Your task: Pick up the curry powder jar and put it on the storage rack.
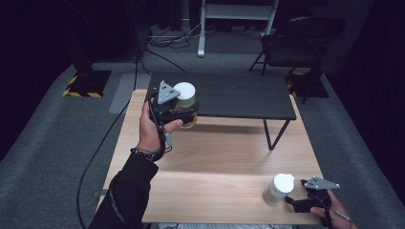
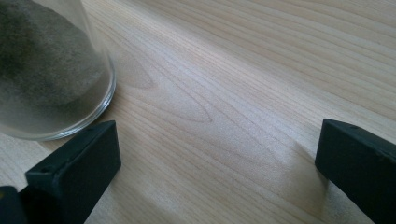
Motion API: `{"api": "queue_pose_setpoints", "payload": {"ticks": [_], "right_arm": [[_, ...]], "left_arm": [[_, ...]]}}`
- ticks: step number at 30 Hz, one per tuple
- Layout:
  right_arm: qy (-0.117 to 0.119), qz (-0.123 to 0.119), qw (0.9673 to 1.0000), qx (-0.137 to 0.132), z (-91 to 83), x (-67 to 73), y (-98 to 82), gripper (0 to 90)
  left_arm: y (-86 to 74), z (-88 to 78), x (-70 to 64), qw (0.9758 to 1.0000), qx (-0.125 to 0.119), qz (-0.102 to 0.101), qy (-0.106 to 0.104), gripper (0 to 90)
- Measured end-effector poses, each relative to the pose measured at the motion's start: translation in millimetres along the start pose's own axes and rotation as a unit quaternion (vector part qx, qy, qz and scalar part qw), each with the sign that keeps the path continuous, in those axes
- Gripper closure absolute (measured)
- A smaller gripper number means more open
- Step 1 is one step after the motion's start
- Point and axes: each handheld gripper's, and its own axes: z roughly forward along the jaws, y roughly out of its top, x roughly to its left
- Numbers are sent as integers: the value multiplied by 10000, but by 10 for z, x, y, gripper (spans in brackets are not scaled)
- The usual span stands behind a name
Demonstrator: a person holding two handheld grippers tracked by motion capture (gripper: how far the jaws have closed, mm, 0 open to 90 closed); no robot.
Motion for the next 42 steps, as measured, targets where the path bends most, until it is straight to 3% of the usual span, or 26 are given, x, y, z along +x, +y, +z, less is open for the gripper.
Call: {"api": "queue_pose_setpoints", "payload": {"ticks": [18,28,42], "right_arm": [[3,-4,10000,-1,-1,-2,-2,0],[7,-5,10000,-1,-4,-4,-4,0],[16,-6,10000,0,-9,-8,-8,0]], "left_arm": [[196,393,82,9998,-30,-33,192,342],[230,677,71,9992,-17,-152,375,342],[208,853,46,9988,-80,-197,440,342]]}}
